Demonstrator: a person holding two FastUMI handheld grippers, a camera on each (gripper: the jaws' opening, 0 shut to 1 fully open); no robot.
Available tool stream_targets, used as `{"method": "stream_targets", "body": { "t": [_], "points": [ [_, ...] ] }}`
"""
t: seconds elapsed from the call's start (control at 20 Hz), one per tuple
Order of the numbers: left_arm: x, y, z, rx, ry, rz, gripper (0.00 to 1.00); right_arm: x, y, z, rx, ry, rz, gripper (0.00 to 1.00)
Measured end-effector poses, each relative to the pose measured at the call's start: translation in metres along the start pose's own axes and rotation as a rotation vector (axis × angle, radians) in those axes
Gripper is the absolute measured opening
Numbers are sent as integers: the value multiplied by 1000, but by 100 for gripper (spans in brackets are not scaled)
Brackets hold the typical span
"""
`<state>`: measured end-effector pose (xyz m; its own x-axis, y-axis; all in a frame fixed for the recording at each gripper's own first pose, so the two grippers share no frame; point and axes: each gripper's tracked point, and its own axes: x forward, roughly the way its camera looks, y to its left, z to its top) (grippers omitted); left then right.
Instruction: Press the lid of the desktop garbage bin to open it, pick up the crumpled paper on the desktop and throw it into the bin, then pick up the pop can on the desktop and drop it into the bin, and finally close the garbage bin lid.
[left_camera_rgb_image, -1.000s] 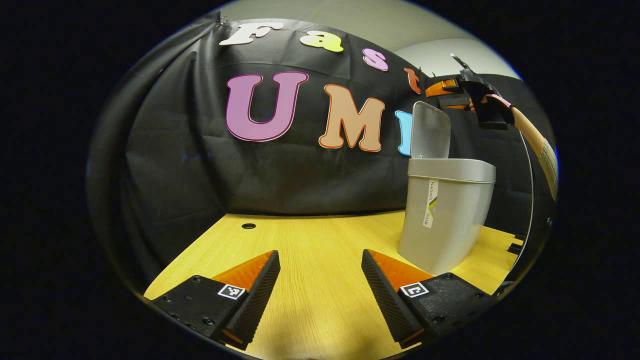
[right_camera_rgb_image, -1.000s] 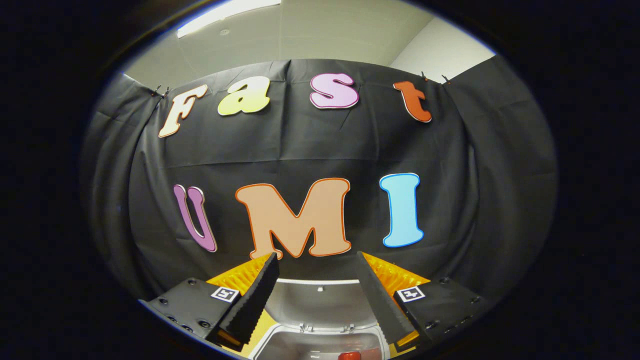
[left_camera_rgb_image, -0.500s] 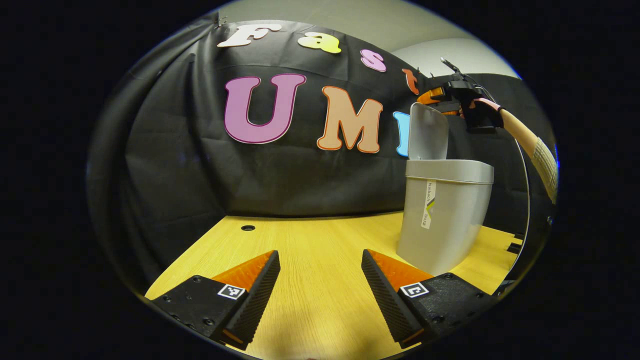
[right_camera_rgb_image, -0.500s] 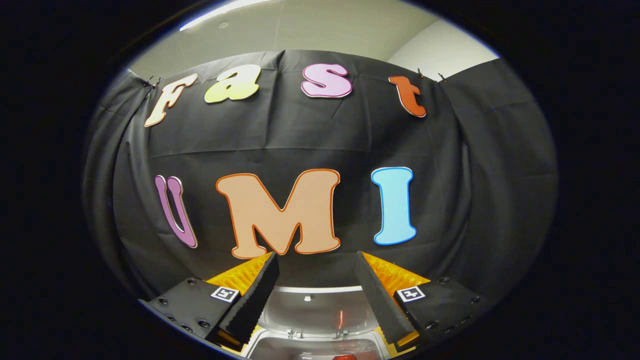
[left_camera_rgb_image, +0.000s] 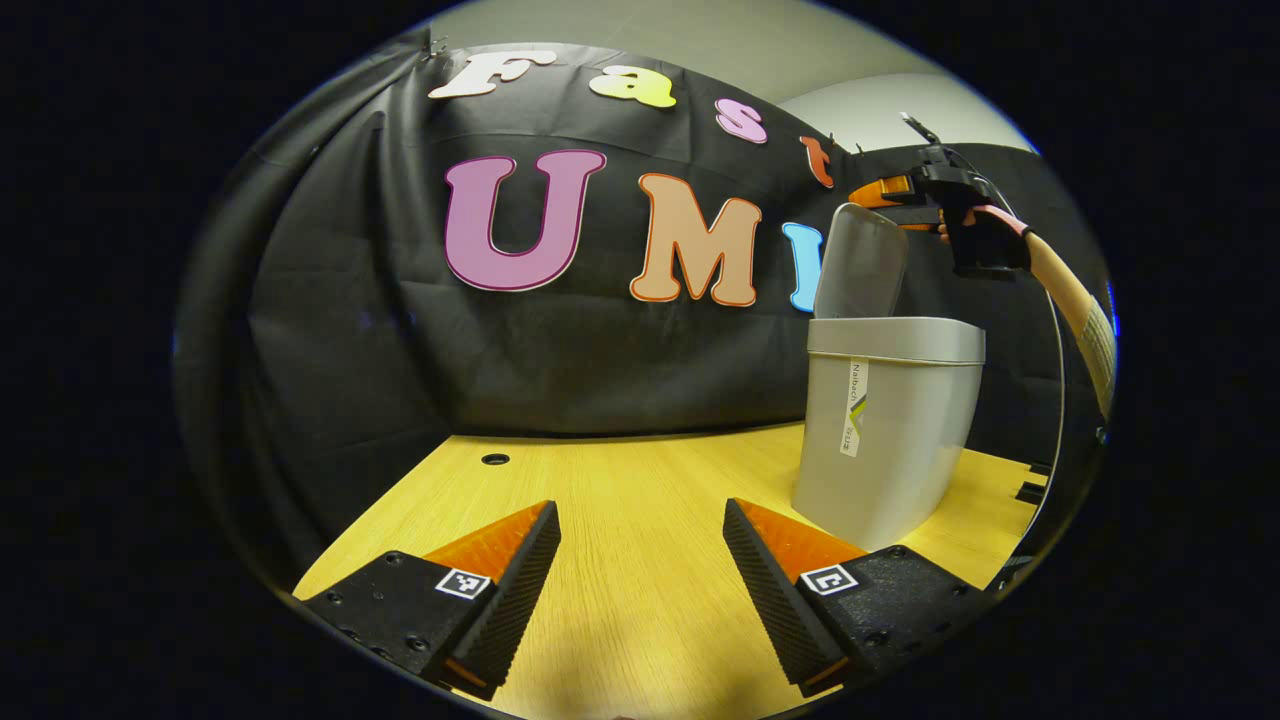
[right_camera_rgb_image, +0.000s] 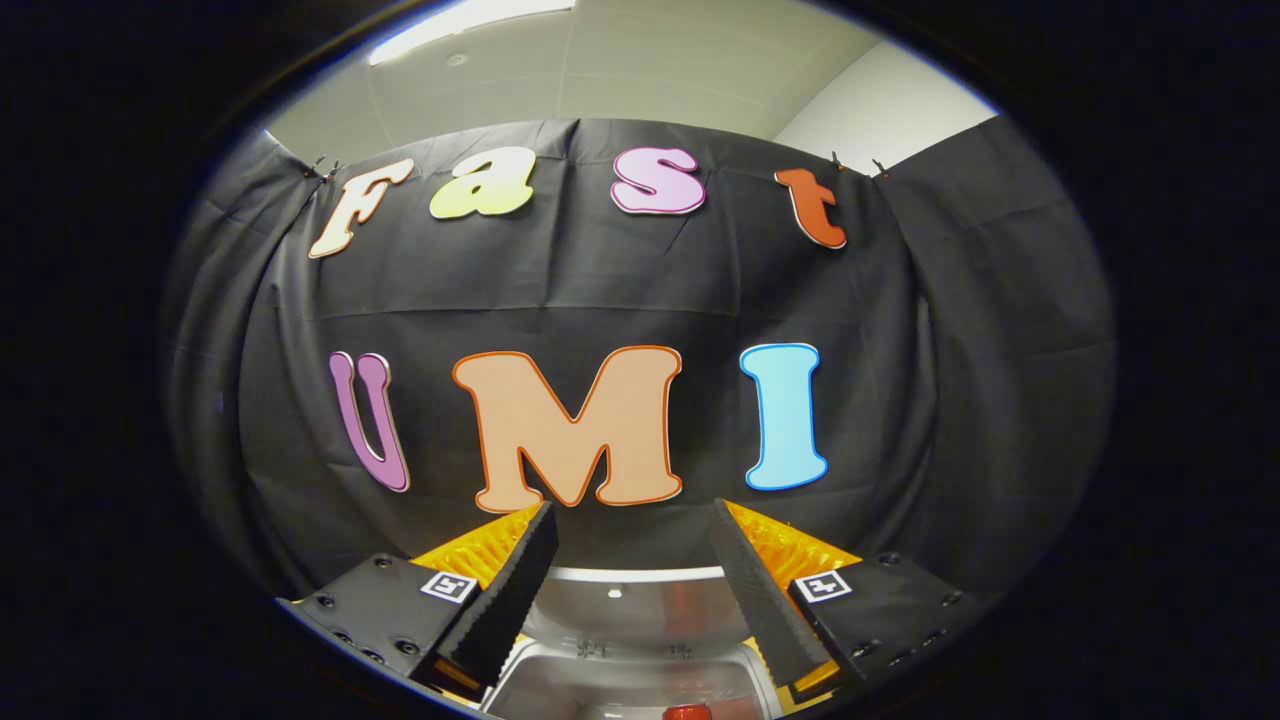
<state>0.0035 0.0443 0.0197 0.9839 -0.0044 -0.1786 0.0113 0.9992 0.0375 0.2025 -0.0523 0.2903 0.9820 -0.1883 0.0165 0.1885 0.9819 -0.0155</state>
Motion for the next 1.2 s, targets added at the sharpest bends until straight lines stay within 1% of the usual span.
{"method": "stream_targets", "body": {
  "t": [0.05,0.1,0.45,0.5,0.55,0.6,0.75,0.8,0.85,0.9,0.95,1.0,1.05,1.15,1.2],
  "points": [
    [1,-1,-1,-1,3,-2,96,-9,1,-3,-3,-3,6,96],
    [0,-1,-1,-1,4,-2,96,-17,1,-6,-1,-5,13,100],
    [1,0,0,0,-1,3,96,-68,0,-37,-1,-24,60,100],
    [1,1,0,1,-1,2,100,-72,-1,-42,7,-24,62,98],
    [1,1,0,2,-2,3,96,-77,-1,-47,12,-24,62,100],
    [1,0,1,3,-4,3,96,-83,-1,-53,11,-26,64,100],
    [1,1,1,4,-4,4,96,-97,0,-69,-8,-39,72,100],
    [1,1,1,3,-4,3,96,-100,0,-75,-14,-41,75,98],
    [1,1,1,2,-5,1,100,-104,1,-80,-17,-42,76,96],
    [1,0,1,2,-5,-1,96,-107,1,-87,-17,-39,77,98],
    [2,-1,1,3,-6,-3,96,-110,0,-93,-17,-33,77,96],
    [1,-1,1,2,-7,-7,96,-113,0,-101,-17,-25,80,98],
    [2,-2,1,1,-9,-10,100,-116,0,-108,-16,-16,83,98],
    [2,-3,1,0,-6,-13,100,-117,1,-117,-15,-4,92,98],
    [2,-3,0,1,-5,-12,96,-117,1,-123,-17,4,97,98]
  ]
}}
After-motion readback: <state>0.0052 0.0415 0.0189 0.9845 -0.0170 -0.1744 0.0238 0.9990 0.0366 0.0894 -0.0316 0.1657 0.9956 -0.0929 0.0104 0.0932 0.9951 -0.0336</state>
